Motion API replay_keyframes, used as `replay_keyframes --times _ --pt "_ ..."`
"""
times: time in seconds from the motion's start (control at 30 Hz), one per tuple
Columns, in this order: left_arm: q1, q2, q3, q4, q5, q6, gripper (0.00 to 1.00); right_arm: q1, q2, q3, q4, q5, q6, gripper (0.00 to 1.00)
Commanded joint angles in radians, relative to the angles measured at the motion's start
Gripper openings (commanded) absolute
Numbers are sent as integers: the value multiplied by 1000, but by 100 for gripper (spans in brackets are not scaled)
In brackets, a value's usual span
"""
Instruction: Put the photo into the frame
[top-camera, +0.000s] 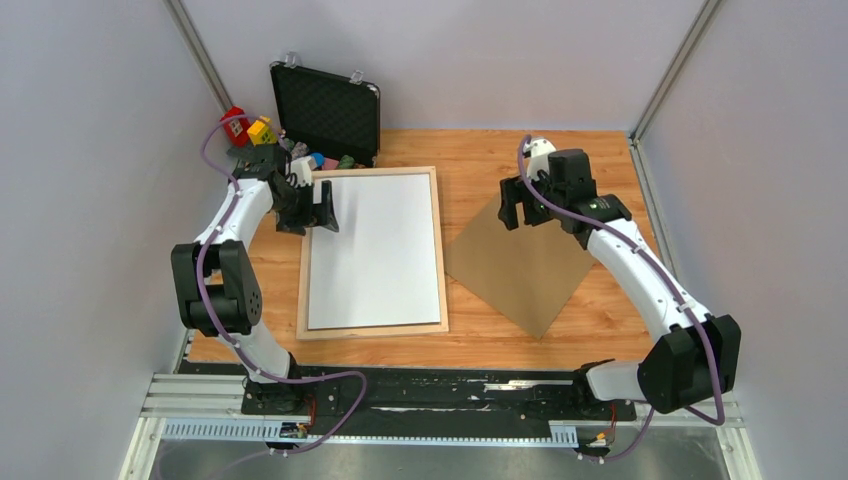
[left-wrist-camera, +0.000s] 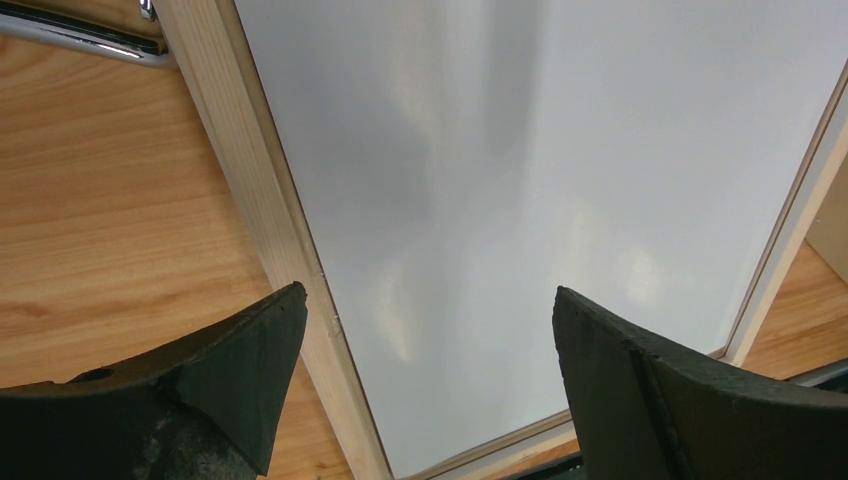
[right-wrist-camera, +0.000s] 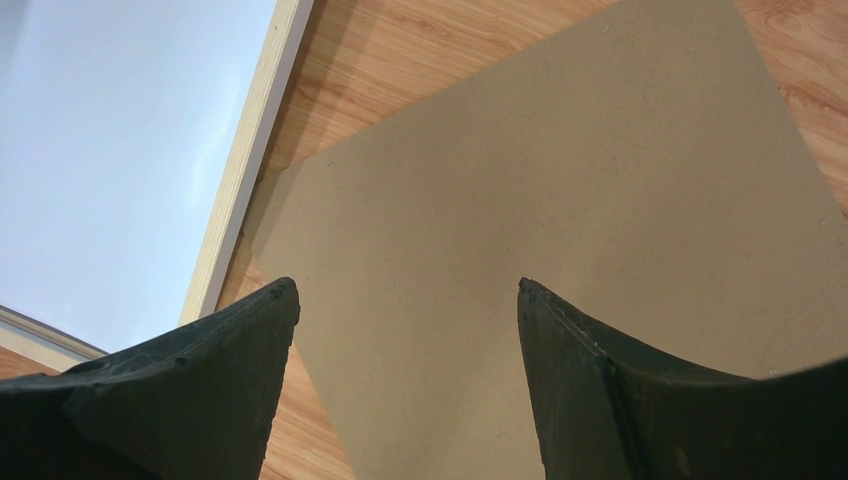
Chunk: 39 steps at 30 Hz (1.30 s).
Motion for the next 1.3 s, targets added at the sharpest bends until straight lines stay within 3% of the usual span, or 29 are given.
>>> replay_keyframes --times 0.0,0.23,0.3,0.33,0.6,1.03,1.27 --pt "7 -58 33 34 -5 33 100 -13 -46 -13 55 -12 9 79" --pt "-15 -169 19 57 37 87 100 -28 -65 -49 75 -10 6 84" --pt "-35 -214 5 70 26 109 100 -32 -71 -55 76 -6 5 98" --pt "-42 -246 -1 74 22 124 100 -35 -75 -57 76 -8 2 100" --pt "-220 -343 3 89 8 171 100 -141 -161 -122 89 -65 30 100" --pt "-494 -140 186 148 15 128 100 -549 -293 -345 201 -262 321 100" --pt "-620 7 302 175 -3 131 100 -668 -305 -385 192 -309 351 100"
